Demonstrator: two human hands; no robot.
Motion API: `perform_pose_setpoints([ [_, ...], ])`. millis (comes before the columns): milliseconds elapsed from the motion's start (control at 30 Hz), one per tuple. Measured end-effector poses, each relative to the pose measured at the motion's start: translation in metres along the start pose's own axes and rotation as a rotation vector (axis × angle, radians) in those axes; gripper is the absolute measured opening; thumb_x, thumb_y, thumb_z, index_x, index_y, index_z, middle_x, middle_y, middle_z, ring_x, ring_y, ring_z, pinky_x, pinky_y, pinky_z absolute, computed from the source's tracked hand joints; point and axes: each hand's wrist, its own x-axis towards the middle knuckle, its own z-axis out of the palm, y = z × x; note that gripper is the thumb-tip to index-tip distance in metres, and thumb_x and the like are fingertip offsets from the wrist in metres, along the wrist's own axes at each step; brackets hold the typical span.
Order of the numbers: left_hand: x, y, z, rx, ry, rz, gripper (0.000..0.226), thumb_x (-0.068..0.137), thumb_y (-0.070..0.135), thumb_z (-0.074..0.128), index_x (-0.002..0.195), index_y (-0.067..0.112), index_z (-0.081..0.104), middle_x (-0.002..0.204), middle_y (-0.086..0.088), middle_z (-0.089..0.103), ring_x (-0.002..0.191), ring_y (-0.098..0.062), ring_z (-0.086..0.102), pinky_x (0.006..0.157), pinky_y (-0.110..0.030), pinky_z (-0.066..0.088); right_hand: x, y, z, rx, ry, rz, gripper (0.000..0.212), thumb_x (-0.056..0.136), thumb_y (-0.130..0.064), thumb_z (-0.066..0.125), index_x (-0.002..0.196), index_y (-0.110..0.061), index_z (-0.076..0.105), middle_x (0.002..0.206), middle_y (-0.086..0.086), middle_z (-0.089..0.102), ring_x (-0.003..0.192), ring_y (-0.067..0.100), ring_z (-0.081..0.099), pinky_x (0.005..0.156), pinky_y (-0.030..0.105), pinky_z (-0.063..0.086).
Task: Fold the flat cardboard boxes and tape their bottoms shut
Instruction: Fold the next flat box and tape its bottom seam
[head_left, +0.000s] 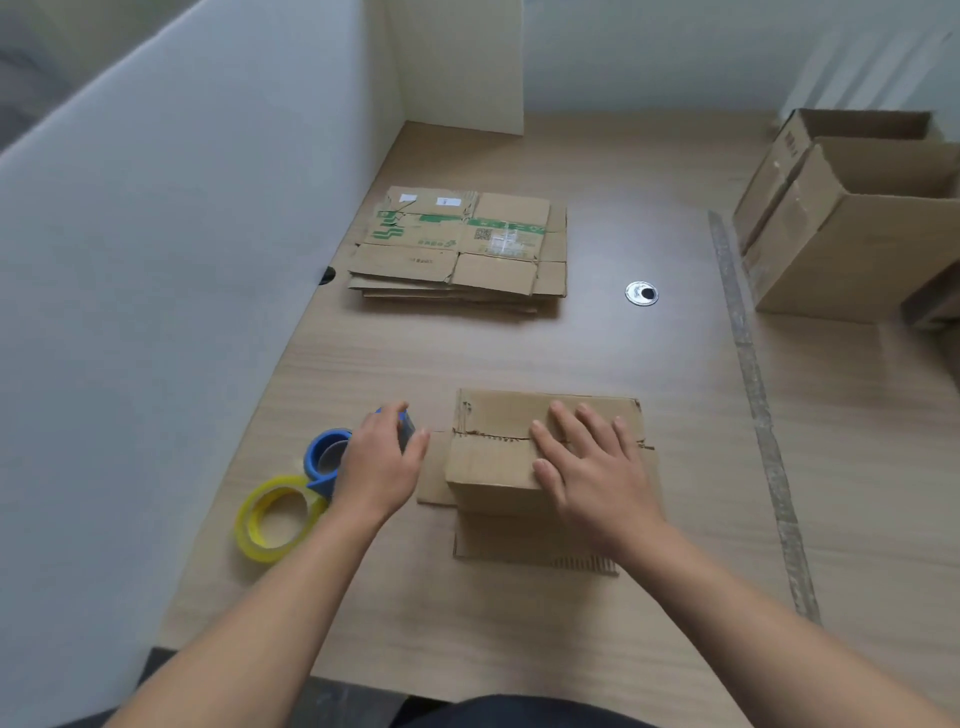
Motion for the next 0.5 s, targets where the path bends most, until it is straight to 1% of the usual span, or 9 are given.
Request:
perform_pose_setpoints([
  [67,0.013,-0.019,-0.004,0.238,-0.04,-0.108,0.058,0.093,0.041,0.058,0.145,0.022,0.04,0.138,-0.005,0.051,0.126,-0.029,0.044,0.103,-0.043,0.04,-0.001,-0.003,-0.004,0.005,0.041,0.003,0.051,0.101,-0.052,0.027,0.148,-0.038,0.043,0.162,-0.006,0.027,0.15,0.023,0.021,0.12,0.048,0.01],
  [100,0.017,-0.028,-0.005,0.337,-0.067,-0.154,0.062,0.092,0.043,0.058,0.147,0.024,0.036,0.141,-0.005,0.048,0.128,-0.03,0.042,0.105,-0.044,0.038,-0.002,-0.004,-0.006,0.013,0.072,0.009,0.052,0.098,-0.052,0.03,0.144,-0.036,0.05,0.159,-0.005,0.035,0.147,0.025,0.029,0.119,0.049,0.016],
  [133,0.02,-0.036,-0.007,0.41,-0.089,-0.182,0.064,0.092,0.045,0.057,0.149,0.027,0.033,0.143,-0.005,0.046,0.128,-0.031,0.041,0.105,-0.044,0.036,-0.003,-0.004,-0.008,0.027,0.094,0.018,0.052,0.096,-0.052,0.033,0.14,-0.036,0.055,0.156,-0.005,0.04,0.145,0.025,0.034,0.118,0.049,0.019],
  [200,0.023,-0.049,-0.006,0.508,-0.135,-0.176,0.067,0.093,0.047,0.055,0.151,0.035,0.024,0.138,-0.006,0.05,0.126,-0.031,0.044,0.101,-0.044,0.037,-0.004,-0.005,-0.009,0.06,0.103,0.035,0.051,0.095,-0.053,0.037,0.139,-0.037,0.056,0.155,-0.006,0.042,0.145,0.023,0.035,0.118,0.048,0.018],
  [267,0.024,-0.06,-0.002,0.528,-0.199,-0.139,0.07,0.096,0.045,0.052,0.154,0.04,0.012,0.125,-0.009,0.054,0.116,-0.03,0.051,0.091,-0.042,0.043,-0.005,-0.005,-0.008,0.071,0.107,0.04,0.053,0.094,-0.055,0.033,0.139,-0.038,0.056,0.155,-0.007,0.041,0.146,0.022,0.033,0.119,0.046,0.015],
  [333,0.022,-0.07,0.0,0.479,-0.248,-0.121,0.076,0.099,0.041,0.049,0.155,0.044,-0.003,0.116,-0.008,0.054,0.103,-0.029,0.057,0.08,-0.04,0.048,-0.006,-0.005,-0.008,0.07,0.107,0.04,0.056,0.093,-0.057,0.029,0.14,-0.039,0.055,0.155,-0.007,0.04,0.146,0.022,0.032,0.12,0.045,0.014],
  [400,0.021,-0.08,0.002,0.481,-0.254,-0.076,0.079,0.1,0.041,0.047,0.154,0.045,-0.011,0.116,-0.006,0.054,0.097,-0.028,0.059,0.078,-0.039,0.05,-0.006,-0.006,-0.009,0.073,0.116,0.045,0.057,0.093,-0.057,0.028,0.139,-0.038,0.056,0.155,-0.007,0.041,0.146,0.023,0.033,0.12,0.046,0.015],
  [500,0.02,-0.09,0.006,0.551,-0.233,0.048,0.076,0.102,0.043,0.043,0.152,0.047,-0.014,0.114,-0.003,0.054,0.087,-0.028,0.059,0.075,-0.038,0.049,-0.005,-0.008,-0.01,0.074,0.147,0.047,0.057,0.092,-0.056,0.029,0.136,-0.036,0.06,0.152,-0.004,0.046,0.143,0.025,0.039,0.118,0.047,0.019],
])
